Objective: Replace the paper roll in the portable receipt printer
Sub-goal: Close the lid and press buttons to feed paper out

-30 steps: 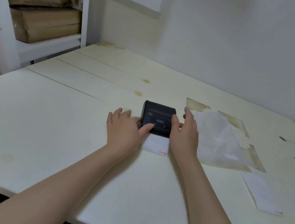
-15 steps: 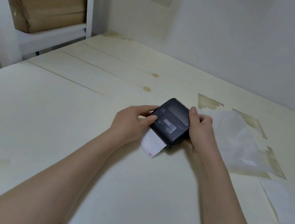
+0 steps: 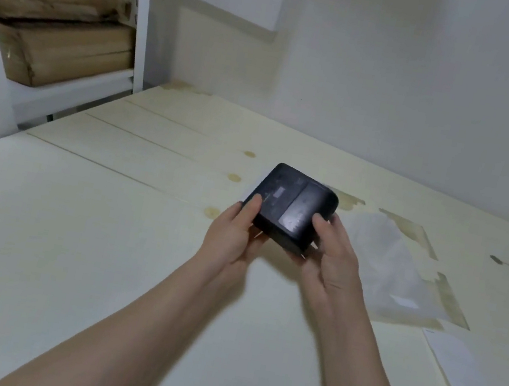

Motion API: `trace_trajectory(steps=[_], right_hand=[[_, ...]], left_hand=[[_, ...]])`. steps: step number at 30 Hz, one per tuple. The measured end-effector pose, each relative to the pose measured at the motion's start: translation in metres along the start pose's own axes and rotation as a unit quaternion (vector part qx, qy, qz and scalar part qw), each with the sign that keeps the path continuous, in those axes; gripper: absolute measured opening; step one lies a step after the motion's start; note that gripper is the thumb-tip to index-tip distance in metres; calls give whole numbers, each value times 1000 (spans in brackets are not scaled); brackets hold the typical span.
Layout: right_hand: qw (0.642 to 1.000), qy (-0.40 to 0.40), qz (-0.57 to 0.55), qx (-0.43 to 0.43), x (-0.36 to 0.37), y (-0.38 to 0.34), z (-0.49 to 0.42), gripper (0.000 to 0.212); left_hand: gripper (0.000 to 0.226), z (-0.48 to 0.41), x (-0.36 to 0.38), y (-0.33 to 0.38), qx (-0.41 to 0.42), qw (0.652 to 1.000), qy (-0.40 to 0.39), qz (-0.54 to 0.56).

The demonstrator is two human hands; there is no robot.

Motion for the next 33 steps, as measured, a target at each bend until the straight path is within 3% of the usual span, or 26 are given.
trace_trajectory(steps=[2,6,9,12,17,21,25,29,33], right_hand=[[995,9,91,-34,-3,-6,-2,41],[955,113,254,-107,-9,-12,-7,53],[914,101,344,-191,-13,-11,-5,52],[901,69,349,-246,-8,-7,1,62],[903,109,316,-269,1,-8,6,46],[903,117,304,-281,1,-12,6,49],[938,104,272,-189,0,-5,2,49],[996,26,89,-17,5,4,-3,65],[995,-53,38,81,16,15,2,69]], left_hand=[[26,-3,-6,5,37,998,-16,-51],[30,3,-5,13,114,982,-29,-146],[32,6,-3,15,149,975,-16,-161],[34,9,-4,18,183,968,-7,-173],[34,20,-4,25,232,958,13,-169],[42,24,-2,26,239,957,19,-164],[52,20,-2,23,203,965,36,-164],[39,14,-3,17,148,979,71,-120],[47,10,-8,14,111,987,77,-90]])
Point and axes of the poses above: each hand's wrist, its own z-axis away from the middle knuckle, its own x-axis out of the palm, y = z × x, the point moved 2 cm from there along -z, towards the middle knuckle, and after that the axes turned 7 degrees about y, right-handed, at the moved point
